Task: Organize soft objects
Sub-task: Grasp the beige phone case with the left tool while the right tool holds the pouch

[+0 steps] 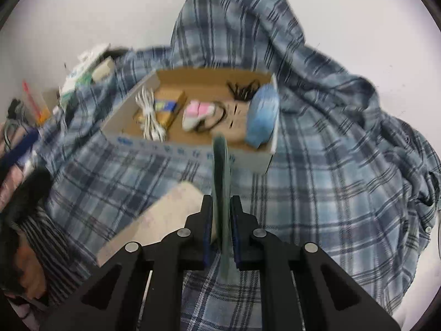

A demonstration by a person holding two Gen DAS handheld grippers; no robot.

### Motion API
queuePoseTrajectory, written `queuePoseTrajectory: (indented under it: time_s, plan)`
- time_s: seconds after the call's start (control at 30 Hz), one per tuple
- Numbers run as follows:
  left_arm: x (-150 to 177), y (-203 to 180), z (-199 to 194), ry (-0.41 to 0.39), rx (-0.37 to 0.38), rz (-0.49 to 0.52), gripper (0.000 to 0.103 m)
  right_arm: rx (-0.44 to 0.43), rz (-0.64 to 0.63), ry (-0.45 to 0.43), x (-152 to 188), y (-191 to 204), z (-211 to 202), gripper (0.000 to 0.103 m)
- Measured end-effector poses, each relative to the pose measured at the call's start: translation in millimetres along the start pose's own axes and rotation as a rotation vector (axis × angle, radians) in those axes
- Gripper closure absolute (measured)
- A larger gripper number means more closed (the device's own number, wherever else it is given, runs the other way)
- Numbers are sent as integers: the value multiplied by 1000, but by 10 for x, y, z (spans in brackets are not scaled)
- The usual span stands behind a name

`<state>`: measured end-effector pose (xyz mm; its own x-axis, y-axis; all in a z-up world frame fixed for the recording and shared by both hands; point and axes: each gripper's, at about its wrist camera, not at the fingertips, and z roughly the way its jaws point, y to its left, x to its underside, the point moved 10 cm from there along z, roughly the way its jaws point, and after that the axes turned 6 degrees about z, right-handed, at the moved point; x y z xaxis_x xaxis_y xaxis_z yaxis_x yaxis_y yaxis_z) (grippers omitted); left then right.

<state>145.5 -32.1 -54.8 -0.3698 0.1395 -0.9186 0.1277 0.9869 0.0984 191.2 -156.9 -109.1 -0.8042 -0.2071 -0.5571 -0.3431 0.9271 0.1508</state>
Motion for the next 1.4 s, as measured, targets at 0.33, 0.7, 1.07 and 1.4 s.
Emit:
queuePoseTrajectory:
  time_s: [0.33, 0.7, 1.07, 1.4]
  plan:
    - [17, 10, 8, 9, 5, 1, 0, 60, -45, -34, 123, -37, 85, 98]
    - [59, 21, 49, 28, 15, -2, 0, 78, -151, -154, 73, -167, -553, 98]
    - [83, -9, 94, 52, 48, 7, 0, 66, -90, -173, 207, -398, -528, 98]
    - [240, -587, 237, 163, 270, 177, 0, 45, -91, -156, 247, -384, -429, 98]
